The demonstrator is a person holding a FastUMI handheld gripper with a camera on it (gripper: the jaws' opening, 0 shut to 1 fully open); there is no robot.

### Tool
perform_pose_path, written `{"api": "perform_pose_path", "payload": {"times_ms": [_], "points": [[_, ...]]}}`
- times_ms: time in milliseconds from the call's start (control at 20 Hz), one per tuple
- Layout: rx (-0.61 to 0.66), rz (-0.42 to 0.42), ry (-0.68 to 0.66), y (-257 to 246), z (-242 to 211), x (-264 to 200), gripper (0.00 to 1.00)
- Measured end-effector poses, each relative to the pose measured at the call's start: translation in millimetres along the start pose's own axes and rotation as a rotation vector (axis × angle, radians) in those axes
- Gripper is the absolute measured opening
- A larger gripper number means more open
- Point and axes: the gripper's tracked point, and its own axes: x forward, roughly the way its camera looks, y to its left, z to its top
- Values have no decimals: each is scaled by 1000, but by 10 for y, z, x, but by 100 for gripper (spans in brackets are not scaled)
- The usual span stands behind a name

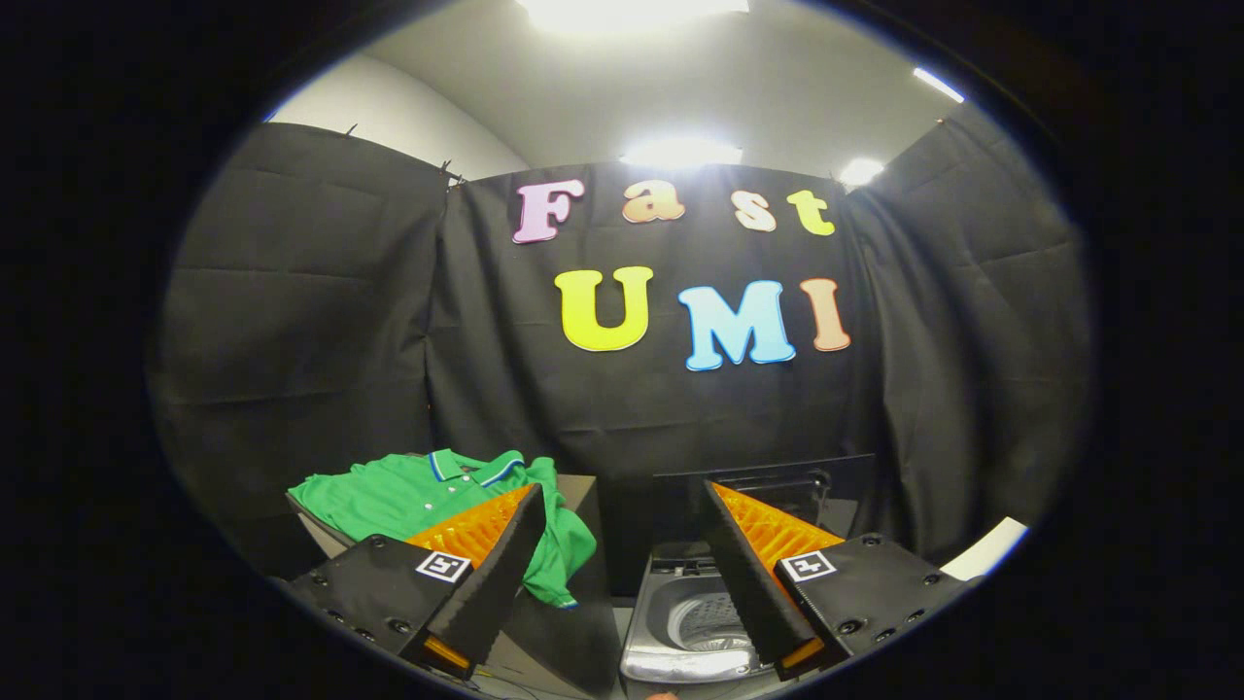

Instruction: Put the clothes into the washing machine and then close the washing machine lid.

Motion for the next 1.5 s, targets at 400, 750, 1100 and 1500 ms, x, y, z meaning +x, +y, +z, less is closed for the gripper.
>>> {"api": "perform_pose_path", "payload": {"times_ms": [400, 750, 1100, 1500], "points": [[-8, 138, 63, 640, 4, 375, 100], [-33, 219, 144, 1124, -22, 700, 100], [-51, 281, 224, 1645, -131, 995, 100], [-98, 334, 395, 2128, -502, 1286, 100]]}}
